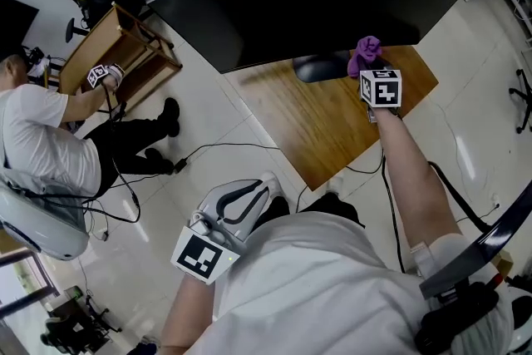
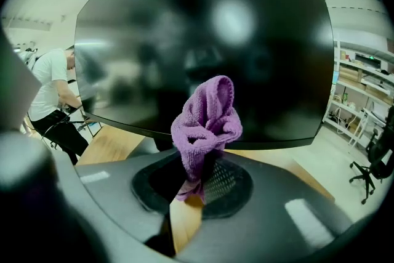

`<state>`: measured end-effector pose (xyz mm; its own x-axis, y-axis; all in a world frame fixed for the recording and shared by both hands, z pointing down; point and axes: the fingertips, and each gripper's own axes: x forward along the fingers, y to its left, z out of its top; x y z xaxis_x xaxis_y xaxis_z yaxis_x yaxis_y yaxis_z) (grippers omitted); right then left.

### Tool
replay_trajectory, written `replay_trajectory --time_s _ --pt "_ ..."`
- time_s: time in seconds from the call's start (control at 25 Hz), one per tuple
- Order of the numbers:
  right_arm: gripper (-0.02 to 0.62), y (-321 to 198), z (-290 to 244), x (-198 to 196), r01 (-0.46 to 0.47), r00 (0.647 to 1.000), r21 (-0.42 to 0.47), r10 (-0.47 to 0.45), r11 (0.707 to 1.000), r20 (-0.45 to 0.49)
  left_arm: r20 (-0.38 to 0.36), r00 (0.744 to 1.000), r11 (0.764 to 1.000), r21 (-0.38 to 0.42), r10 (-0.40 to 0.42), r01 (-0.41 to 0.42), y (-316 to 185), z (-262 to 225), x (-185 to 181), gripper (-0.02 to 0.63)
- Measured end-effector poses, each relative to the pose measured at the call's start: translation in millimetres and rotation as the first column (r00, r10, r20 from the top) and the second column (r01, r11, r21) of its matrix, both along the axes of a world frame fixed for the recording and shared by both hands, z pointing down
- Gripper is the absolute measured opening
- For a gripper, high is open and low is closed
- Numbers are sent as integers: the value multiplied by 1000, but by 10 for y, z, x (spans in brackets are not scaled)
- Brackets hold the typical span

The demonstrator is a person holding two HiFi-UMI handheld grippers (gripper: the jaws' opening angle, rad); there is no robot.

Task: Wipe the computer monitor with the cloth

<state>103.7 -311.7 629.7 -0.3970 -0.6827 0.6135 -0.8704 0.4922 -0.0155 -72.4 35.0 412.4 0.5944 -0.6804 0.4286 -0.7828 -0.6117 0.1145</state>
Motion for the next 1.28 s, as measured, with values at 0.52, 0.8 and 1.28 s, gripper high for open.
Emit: replay_trajectory --time_s 0.52,0.8,1.28 --pt "51 282 -54 -733 37 999 11 -37 999 19 -6 1000 1000 5 -5 5 221 33 -449 64" --pt "51 404 -73 -1116 56 998 16 -56 998 19 -11 1000 1000 1 -12 12 329 60 -740 64" --pt "51 598 -30 -1672 108 994 15 -108 994 25 -32 998 999 -9 -52 52 483 155 -1082 64"
